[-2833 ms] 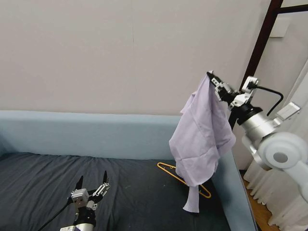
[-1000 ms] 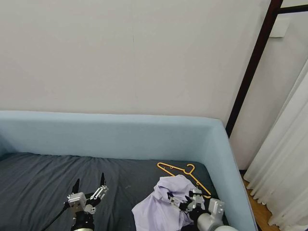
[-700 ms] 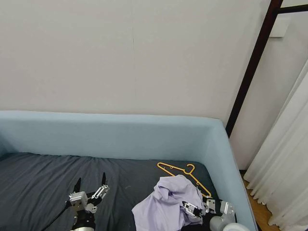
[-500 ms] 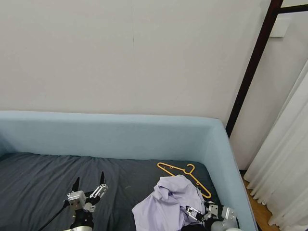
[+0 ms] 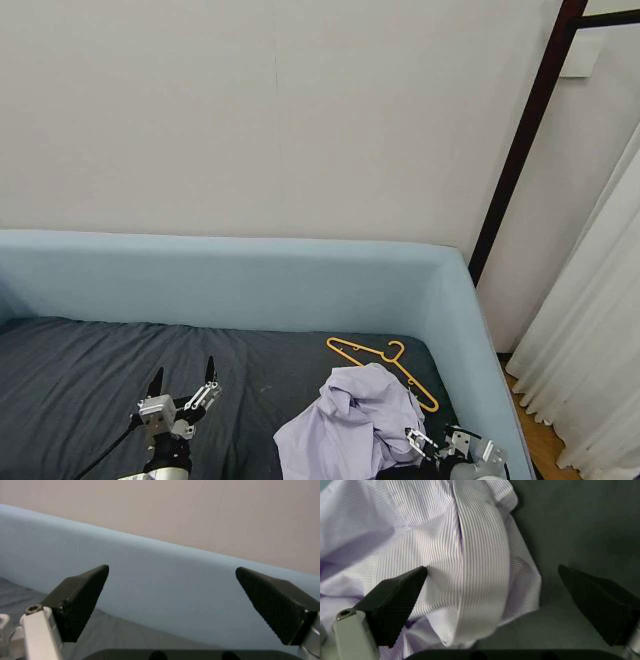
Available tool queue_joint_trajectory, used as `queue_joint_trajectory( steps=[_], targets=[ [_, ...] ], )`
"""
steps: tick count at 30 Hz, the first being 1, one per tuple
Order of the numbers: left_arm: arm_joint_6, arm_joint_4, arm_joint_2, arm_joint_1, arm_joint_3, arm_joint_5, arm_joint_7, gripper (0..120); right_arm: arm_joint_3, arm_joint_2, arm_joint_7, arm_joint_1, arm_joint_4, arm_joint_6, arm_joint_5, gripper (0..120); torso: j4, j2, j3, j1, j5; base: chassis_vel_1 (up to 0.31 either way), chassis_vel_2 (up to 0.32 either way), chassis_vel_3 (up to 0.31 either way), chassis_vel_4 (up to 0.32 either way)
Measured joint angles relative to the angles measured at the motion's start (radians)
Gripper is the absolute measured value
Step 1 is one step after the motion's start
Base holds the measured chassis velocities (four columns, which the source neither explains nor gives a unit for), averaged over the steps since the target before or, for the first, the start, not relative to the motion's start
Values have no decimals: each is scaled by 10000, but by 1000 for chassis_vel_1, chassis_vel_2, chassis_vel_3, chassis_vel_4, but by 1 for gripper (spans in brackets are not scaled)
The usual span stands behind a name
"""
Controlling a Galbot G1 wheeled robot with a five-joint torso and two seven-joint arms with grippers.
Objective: Pick up the clothes from the sofa and hang them on the clothes hanger.
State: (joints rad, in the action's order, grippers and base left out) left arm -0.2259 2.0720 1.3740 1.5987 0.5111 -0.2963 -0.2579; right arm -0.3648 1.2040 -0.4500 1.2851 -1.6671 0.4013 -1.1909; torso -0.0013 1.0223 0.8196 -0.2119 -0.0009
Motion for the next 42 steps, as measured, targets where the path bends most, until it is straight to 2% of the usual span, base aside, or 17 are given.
queue_joint_trajectory(
  steps=[6,8,18,22,25,27,32,34,35,37,38,39,42],
  targets=[
    [-2,80,29,98,9,47,-6,100,-328,916,783,-132,431,-141,56,100,1,0,0,0,1,0,0,0,0],
    [-31,126,4,145,120,50,-26,100,-351,1238,1098,-43,29,-445,-37,100,0,1,0,0,-1,0,0,0,0],
    [-52,142,46,134,95,59,-34,100,25,1257,1261,246,-1100,-735,-130,100,0,1,0,0,-1,0,0,0,0],
    [-54,95,72,105,69,72,-34,100,164,1283,1450,204,-1085,-859,-44,100,0,0,0,0,0,0,0,0,0],
    [-55,64,94,86,55,88,-34,100,271,1360,1673,149,-1032,-1042,27,88,0,0,0,0,0,0,0,0,0],
    [-54,50,98,75,55,91,-33,100,320,1370,1780,145,-1021,-1146,77,86,0,0,0,0,0,0,0,0,0],
    [-56,17,155,53,44,105,-25,100,504,1384,2106,74,-891,-1522,287,64,0,0,0,0,0,0,0,0,0],
    [-61,15,164,54,41,109,-25,100,523,1387,2126,72,-882,-1543,322,61,0,0,0,0,0,0,0,0,0],
    [-69,12,173,59,41,114,-23,100,550,1387,2172,72,-871,-1570,396,53,0,0,0,0,1,0,0,0,0],
    [-78,6,182,66,39,126,-22,100,591,1382,2258,77,-836,-1627,521,49,0,0,0,0,1,0,0,0,0],
    [-90,2,189,71,38,140,-22,100,638,1357,2309,73,-773,-1702,657,41,0,0,0,0,1,0,0,0,0],
    [-90,2,189,71,38,140,-22,100,638,1357,2309,73,-773,-1702,657,41,0,0,0,0,1,0,0,0,0],
    [-110,0,212,76,25,223,-22,100,699,1280,2345,-13,-723,-1831,754,27,0,0,0,0,1,0,0,0,0]
  ],
)
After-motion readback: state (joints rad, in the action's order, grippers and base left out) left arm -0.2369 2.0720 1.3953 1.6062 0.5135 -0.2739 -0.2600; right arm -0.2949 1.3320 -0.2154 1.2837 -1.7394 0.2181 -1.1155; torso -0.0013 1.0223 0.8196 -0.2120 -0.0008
